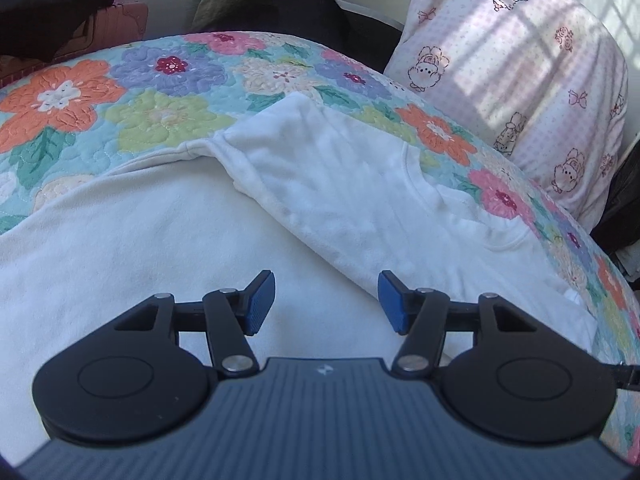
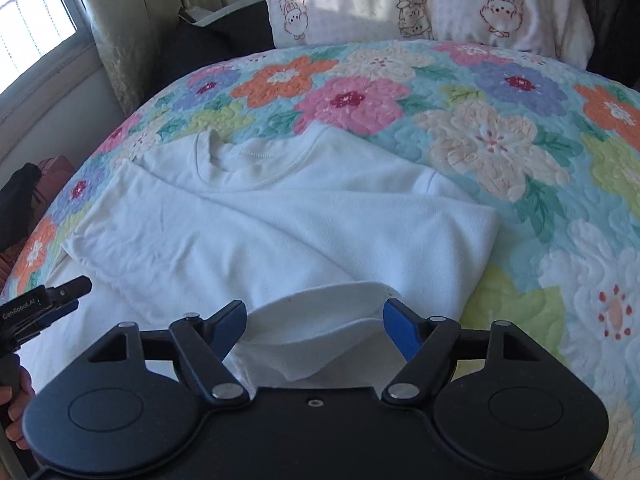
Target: Fold clothes
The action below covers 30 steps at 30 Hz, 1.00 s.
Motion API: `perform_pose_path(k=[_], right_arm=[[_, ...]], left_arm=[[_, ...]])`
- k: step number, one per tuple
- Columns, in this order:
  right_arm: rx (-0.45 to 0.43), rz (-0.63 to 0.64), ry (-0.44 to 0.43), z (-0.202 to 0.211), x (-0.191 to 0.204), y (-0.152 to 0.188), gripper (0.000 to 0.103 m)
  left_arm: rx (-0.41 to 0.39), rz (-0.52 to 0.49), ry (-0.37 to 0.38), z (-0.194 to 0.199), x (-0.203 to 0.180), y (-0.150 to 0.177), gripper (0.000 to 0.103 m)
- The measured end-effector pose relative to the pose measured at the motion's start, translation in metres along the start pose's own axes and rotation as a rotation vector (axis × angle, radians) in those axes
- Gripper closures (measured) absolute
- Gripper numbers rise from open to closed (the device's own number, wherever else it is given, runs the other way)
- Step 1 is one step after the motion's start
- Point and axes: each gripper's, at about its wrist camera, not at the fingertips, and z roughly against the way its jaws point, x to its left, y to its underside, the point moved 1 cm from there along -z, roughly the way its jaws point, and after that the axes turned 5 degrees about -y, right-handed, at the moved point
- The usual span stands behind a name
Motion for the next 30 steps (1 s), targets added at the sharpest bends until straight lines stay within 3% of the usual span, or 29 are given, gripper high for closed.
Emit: perform_pose_path(k=[5, 8, 13, 15, 17, 21, 23, 24, 25, 26, 28, 30], right_arm=[[0.129, -0.03, 0.037, 0.005, -0.026, 0.036, 0.024], [0.11, -0.044, -0.015, 0.022, -0.039, 0.045, 0.024], [-0.045, -0.02, -0.223, 0.045, -0.046, 0.036, 0.024], [-0.072, -0.051, -0.286, 0.038, -0.05, 0.028, 0.024], [-0.087, -0.106, -0.331, 0.025, -0.055, 0.02, 0.024], [-0.091, -0.189, -0.3, -0.009, -0.069, 0.016, 0.025], [-0.109, -0.149, -0.243, -0.017, -0.069, 0.016, 0.037], [-0.121, -0.112, -0.213, -0.017, -0.066, 0.016, 0.052], [-0.126, -0.057, -0.203, -0.014, -0.062, 0.014, 0.08], [-0.132, -0.002, -0.193, -0.012, -0.058, 0.012, 0.095], [-0.169, 0.082, -0.176, -0.004, -0.052, 0.007, 0.099], [-0.22, 0.146, -0.153, 0.005, -0.045, -0.004, 0.099]], left_arm=[[0.01, -0.002, -0.079, -0.004, 0.009, -0.003, 0.046], [0.015, 0.016, -0.081, -0.006, 0.014, -0.004, 0.046], [-0.004, 0.049, -0.031, -0.003, 0.02, -0.012, 0.046], [-0.035, 0.077, -0.007, 0.001, 0.025, -0.019, 0.05], [-0.045, 0.056, -0.029, -0.001, 0.025, -0.022, 0.083], [-0.022, 0.082, -0.051, -0.015, 0.035, -0.028, 0.083], [-0.021, 0.133, -0.034, -0.023, 0.043, -0.038, 0.081], [-0.038, 0.15, -0.037, -0.026, 0.046, -0.044, 0.078], [-0.056, 0.148, -0.045, -0.032, 0.047, -0.052, 0.066], [-0.059, 0.126, -0.054, -0.042, 0.047, -0.061, 0.053], [-0.042, 0.148, -0.056, -0.067, 0.055, -0.075, 0.055], [-0.061, 0.295, -0.01, -0.086, 0.076, -0.08, 0.069]])
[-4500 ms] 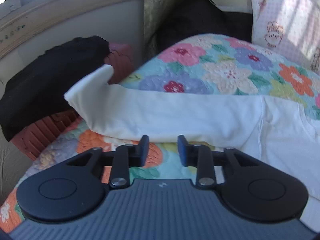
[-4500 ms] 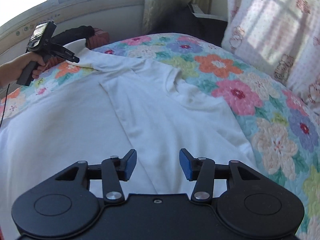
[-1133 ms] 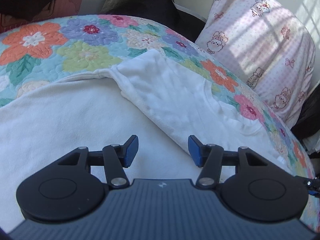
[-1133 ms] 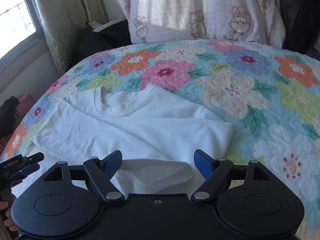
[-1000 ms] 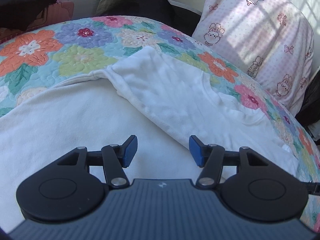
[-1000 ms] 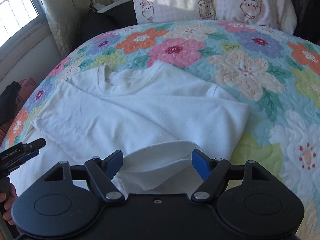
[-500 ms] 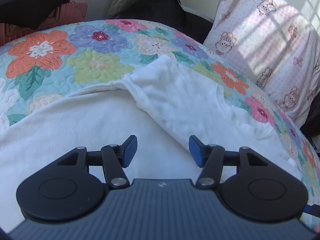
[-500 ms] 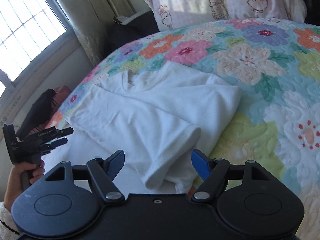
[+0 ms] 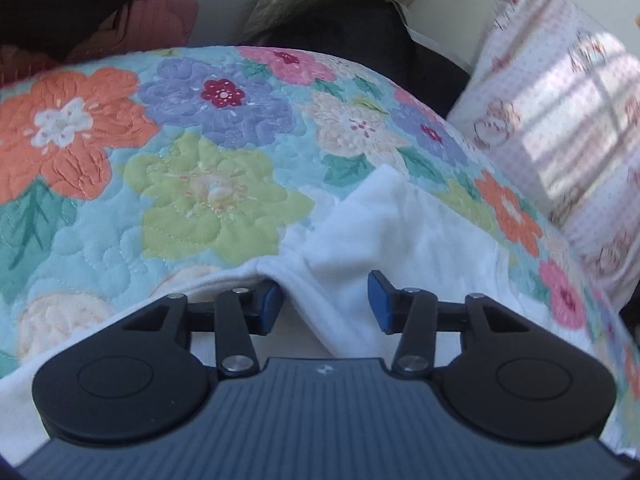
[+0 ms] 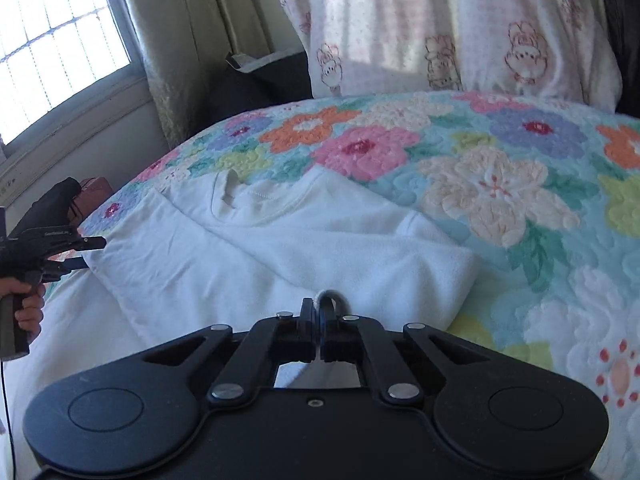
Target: Fold clothes
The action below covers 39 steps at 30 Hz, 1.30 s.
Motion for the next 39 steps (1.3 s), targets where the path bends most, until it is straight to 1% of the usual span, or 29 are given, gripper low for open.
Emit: perform_pose_path(k=[1, 2, 3, 4, 5, 6, 7, 8, 10, 11, 14, 16, 17, 18, 19, 20, 22, 24, 27, 28, 29, 30, 31, 32, 35, 36, 37, 38, 39], right_arm=[[-0.02, 0.033, 0.011, 0.002, 0.003, -0.007, 0.099], [-0.048, 0.056, 0.014, 0.005, 0.006, -0.013, 0.099], [-0.076, 0.078, 0.017, 0.008, 0.01, -0.019, 0.099], [-0.104, 0.1, 0.02, 0.011, 0.013, -0.024, 0.099], [-0.132, 0.123, 0.023, 0.014, 0.016, -0.03, 0.099], [-0.156, 0.148, 0.028, 0.016, 0.019, -0.034, 0.1], [-0.148, 0.181, 0.045, 0.012, 0.018, -0.03, 0.1], [-0.085, 0.176, 0.069, 0.001, 0.009, -0.021, 0.101], [0.038, 0.153, 0.108, -0.021, -0.009, -0.002, 0.101], [0.079, 0.074, 0.086, -0.025, -0.021, 0.006, 0.102], [0.056, 0.009, 0.116, -0.016, -0.028, 0.008, 0.099], [0.043, -0.041, 0.133, -0.008, -0.028, 0.01, 0.079], [0.037, -0.066, 0.137, -0.002, -0.026, 0.011, 0.078], [0.027, -0.077, 0.125, 0.005, -0.023, 0.011, 0.074], [0.011, -0.064, 0.102, 0.01, -0.017, 0.013, 0.067], [-0.004, -0.052, 0.078, 0.016, -0.012, 0.015, 0.063], [-0.009, 0.016, 0.028, 0.021, 0.003, 0.021, 0.058], [0.054, 0.119, -0.008, 0.011, 0.019, 0.029, 0.054], [0.083, 0.156, -0.012, 0.0, 0.025, 0.05, 0.056], [0.09, 0.166, -0.014, -0.003, 0.027, 0.056, 0.061], [0.079, 0.168, -0.02, 0.001, 0.028, 0.059, 0.068], [0.069, 0.174, -0.025, 0.005, 0.03, 0.061, 0.085], [0.067, 0.203, -0.017, 0.009, 0.035, 0.063, 0.094], [0.061, 0.217, -0.012, 0.015, 0.039, 0.063, 0.099], [0.072, 0.196, -0.023, 0.028, 0.042, 0.06, 0.099], [0.089, 0.179, -0.024, 0.03, 0.039, 0.06, 0.099], [0.134, 0.153, -0.021, 0.027, 0.034, 0.063, 0.099], [0.157, 0.122, 0.003, 0.027, 0.029, 0.067, 0.099], [0.146, 0.098, 0.016, 0.032, 0.027, 0.07, 0.099]], left_arm=[[-0.007, 0.107, 0.029, -0.007, 0.014, -0.003, 0.085], [0.012, 0.219, 0.032, -0.012, 0.028, -0.003, 0.098], [0.019, 0.277, 0.052, -0.012, 0.035, -0.002, 0.098], [0.002, 0.29, 0.078, -0.008, 0.038, -0.001, 0.098], [-0.027, 0.229, 0.075, -0.004, 0.033, 0.0, 0.098], [-0.046, 0.135, 0.055, -0.001, 0.026, 0.002, 0.098], [-0.05, 0.054, 0.033, -0.001, 0.02, 0.006, 0.098], [-0.052, -0.014, 0.014, -0.001, 0.015, 0.009, 0.097], [-0.04, -0.048, 0.004, -0.001, 0.017, 0.013, 0.096], [-0.031, -0.027, 0.012, 0.0, 0.021, 0.013, 0.096], [0.01, 0.052, 0.024, 0.003, 0.03, 0.01, 0.095], [0.036, 0.081, 0.016, 0.009, 0.032, 0.007, 0.095], [0.045, 0.089, 0.01, 0.013, 0.032, 0.007, 0.094], [0.051, 0.086, 0.001, 0.02, 0.033, 0.007, 0.093], [0.062, 0.079, -0.02, 0.029, 0.034, 0.009, 0.086], [0.079, 0.077, -0.049, 0.039, 0.037, 0.013, 0.077], [0.117, 0.104, -0.08, 0.058, 0.046, 0.024, 0.076], [0.134, 0.138, -0.074, 0.084, 0.058, 0.041, 0.076], [0.172, 0.108, -0.132, 0.113, 0.066, 0.056, 0.076], [0.181, 0.088, -0.141, 0.123, 0.067, 0.057, 0.076], [0.179, 0.071, -0.158, 0.134, 0.067, 0.059, 0.068], [0.172, 0.053, -0.177, 0.146, 0.068, 0.06, 0.062], [0.148, 0.03, -0.201, 0.159, 0.07, 0.064, 0.052], [0.122, -0.003, -0.226, 0.171, 0.072, 0.069, 0.046], [0.082, -0.054, -0.321, 0.203, 0.088, 0.079, 0.045], [0.073, -0.065, -0.355, 0.213, 0.095, 0.082, 0.045], [0.064, -0.077, -0.389, 0.223, 0.102, 0.085, 0.045], [0.054, -0.08, -0.417, 0.233, 0.109, 0.087, 0.045], [0.041, -0.05, -0.427, 0.241, 0.118, 0.087, 0.045]])
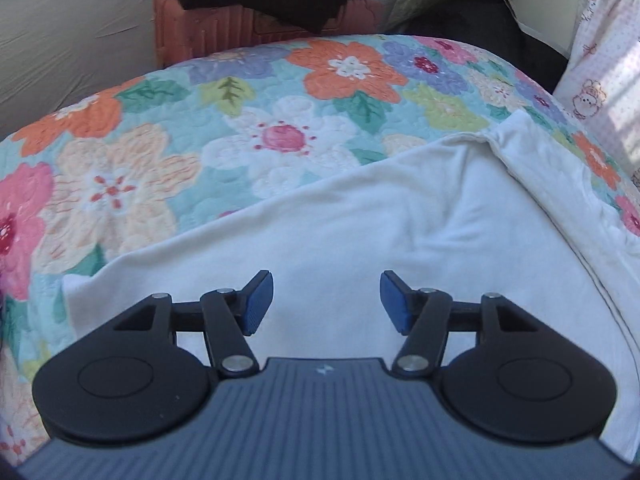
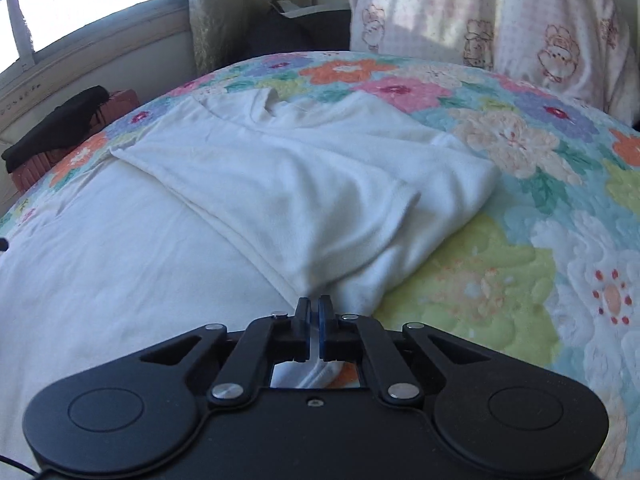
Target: Fold clothes
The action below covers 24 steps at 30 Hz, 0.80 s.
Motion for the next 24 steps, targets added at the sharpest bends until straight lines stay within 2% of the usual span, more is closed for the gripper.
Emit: perform_pose_path(k=[2, 4, 5, 7, 9, 15, 17, 21, 22, 23, 24], right_arm=[[-0.007, -0.056, -0.028, 0.018, 0.005, 0.006, 0.087], [0.012, -0.102, -0.079, 0.035, 0.017, 0.014, 0.041], [0.019, -0.112, -0.127, 0.045, 0.027, 0.023, 0.04], [0.055, -0.111, -0.209, 0.057, 0.047, 0.042, 0.041], [0.124, -0.1, -0.246, 0.061, 0.069, 0.066, 0.041], [0.243, -0.084, -0.315, 0.074, 0.112, 0.116, 0.04], [0.289, -0.141, -0.383, 0.077, 0.116, 0.124, 0.04], [0.368, -0.186, -0.502, 0.084, 0.129, 0.14, 0.04], [0.405, -0.193, -0.544, 0.083, 0.133, 0.145, 0.04], [0.444, -0.201, -0.589, 0.081, 0.137, 0.149, 0.04], [0.486, -0.212, -0.642, 0.08, 0.143, 0.154, 0.04]], left_arm=[[-0.013, 0.064, -0.019, 0.008, 0.023, 0.001, 0.042], [-0.026, 0.129, -0.037, 0.017, 0.047, 0.003, 0.035], [-0.029, 0.159, -0.049, 0.02, 0.058, 0.004, 0.03], [-0.012, 0.2, -0.089, 0.016, 0.074, 0.009, 0.03], [0.017, 0.231, -0.097, 0.01, 0.086, 0.014, 0.03], [0.035, 0.276, -0.027, 0.01, 0.102, 0.022, 0.029], [0.043, 0.278, -0.013, 0.006, 0.102, 0.024, 0.026], [0.028, 0.419, 0.038, -0.006, 0.116, 0.028, 0.025], [0.021, 0.419, 0.048, -0.005, 0.116, 0.027, 0.032], [0.02, 0.402, 0.056, -0.004, 0.116, 0.026, 0.054], [0.026, 0.377, 0.057, -0.004, 0.114, 0.027, 0.07]])
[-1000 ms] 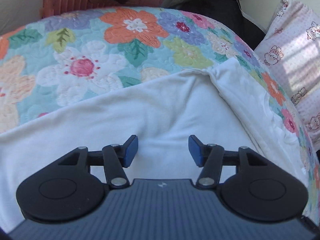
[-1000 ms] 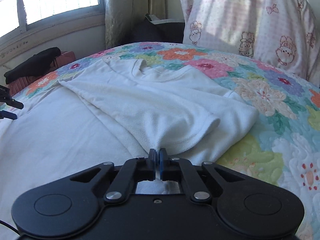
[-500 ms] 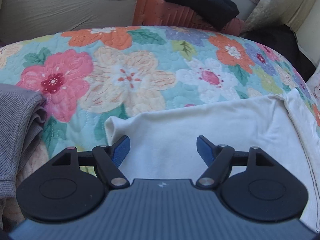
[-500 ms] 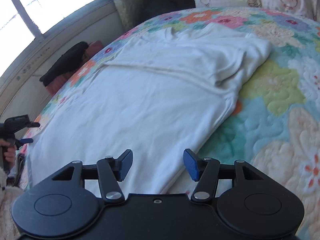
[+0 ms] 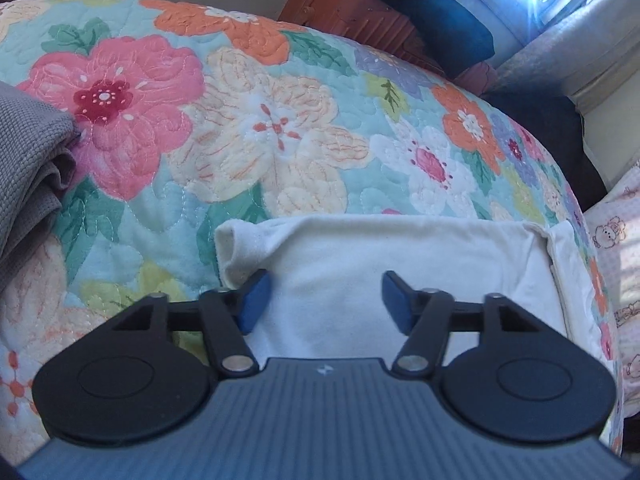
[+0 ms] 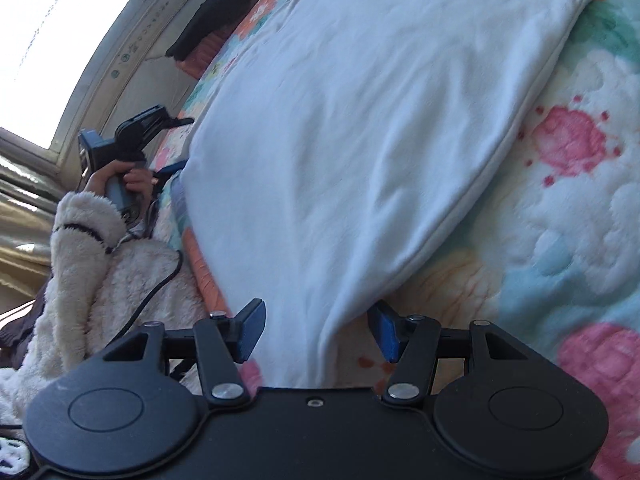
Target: Fold clothes
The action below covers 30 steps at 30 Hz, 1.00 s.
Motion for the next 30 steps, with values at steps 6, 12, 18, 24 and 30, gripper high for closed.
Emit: perform_pose_path(k=[6, 12, 18, 24, 30], right_arm=[[0.106, 0.066, 0.016, -0.036, 0.024, 0.012, 0.055], [-0.103, 0.129, -0.005, -0.002, 0.038, -0.001, 0.088], [-0.288, 0.188, 0.032, 0.026, 0.054, -0.016, 0.089], [-0.393, 0.299, 0.125, 0.039, 0.068, -0.036, 0.089], [-0.437, 0.33, 0.212, 0.04, 0.069, -0.069, 0.089]], left_arm=[[0.002, -0.092, 0.015, 0.004, -0.009, 0.005, 0.103], [0.031, -0.061, 0.023, 0.0, -0.006, 0.005, 0.101], [-0.015, 0.007, 0.021, 0.008, 0.006, -0.001, 0.073], [-0.036, 0.126, 0.067, 0.019, 0.022, -0.008, 0.055], [-0.007, 0.173, 0.101, 0.036, 0.033, 0.003, 0.04]])
